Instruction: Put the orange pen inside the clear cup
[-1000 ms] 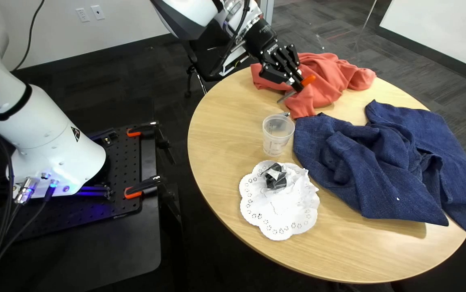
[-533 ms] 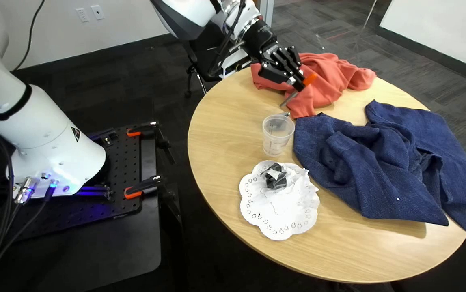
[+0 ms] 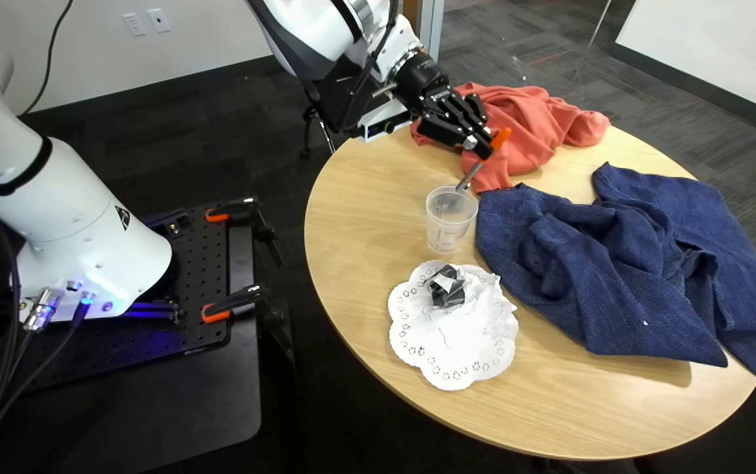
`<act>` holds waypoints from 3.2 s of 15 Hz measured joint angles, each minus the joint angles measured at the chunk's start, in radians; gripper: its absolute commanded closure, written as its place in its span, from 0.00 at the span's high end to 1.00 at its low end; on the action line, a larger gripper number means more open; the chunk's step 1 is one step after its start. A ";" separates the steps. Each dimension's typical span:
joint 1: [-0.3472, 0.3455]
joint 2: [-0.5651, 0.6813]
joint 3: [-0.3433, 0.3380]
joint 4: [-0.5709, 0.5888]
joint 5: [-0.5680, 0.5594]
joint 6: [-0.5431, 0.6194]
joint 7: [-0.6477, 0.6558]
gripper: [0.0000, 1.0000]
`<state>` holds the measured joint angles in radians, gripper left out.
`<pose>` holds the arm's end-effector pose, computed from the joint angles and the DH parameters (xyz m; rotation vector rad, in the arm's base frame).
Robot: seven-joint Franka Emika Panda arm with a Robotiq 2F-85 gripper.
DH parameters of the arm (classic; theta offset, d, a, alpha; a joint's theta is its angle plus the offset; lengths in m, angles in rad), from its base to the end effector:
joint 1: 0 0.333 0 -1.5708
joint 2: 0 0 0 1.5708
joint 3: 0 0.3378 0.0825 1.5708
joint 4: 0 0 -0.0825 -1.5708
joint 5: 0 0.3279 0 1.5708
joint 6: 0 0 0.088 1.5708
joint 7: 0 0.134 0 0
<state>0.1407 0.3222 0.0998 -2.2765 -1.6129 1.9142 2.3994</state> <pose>0.5034 0.0232 0.2794 1.8519 -0.9493 1.2272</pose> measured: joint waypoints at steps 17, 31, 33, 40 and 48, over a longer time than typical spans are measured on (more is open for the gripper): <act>0.002 0.187 0.036 0.089 0.000 -0.004 0.001 0.04; 0.013 0.318 0.038 0.167 0.008 -0.036 0.043 0.77; 0.019 0.317 0.041 0.166 0.011 -0.062 0.078 0.92; 0.033 0.226 0.057 0.103 0.033 -0.141 0.189 1.00; 0.034 0.033 0.064 0.023 0.039 -0.149 0.197 1.00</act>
<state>0.1746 0.3555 0.1642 -2.2539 -1.5743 1.7652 2.5965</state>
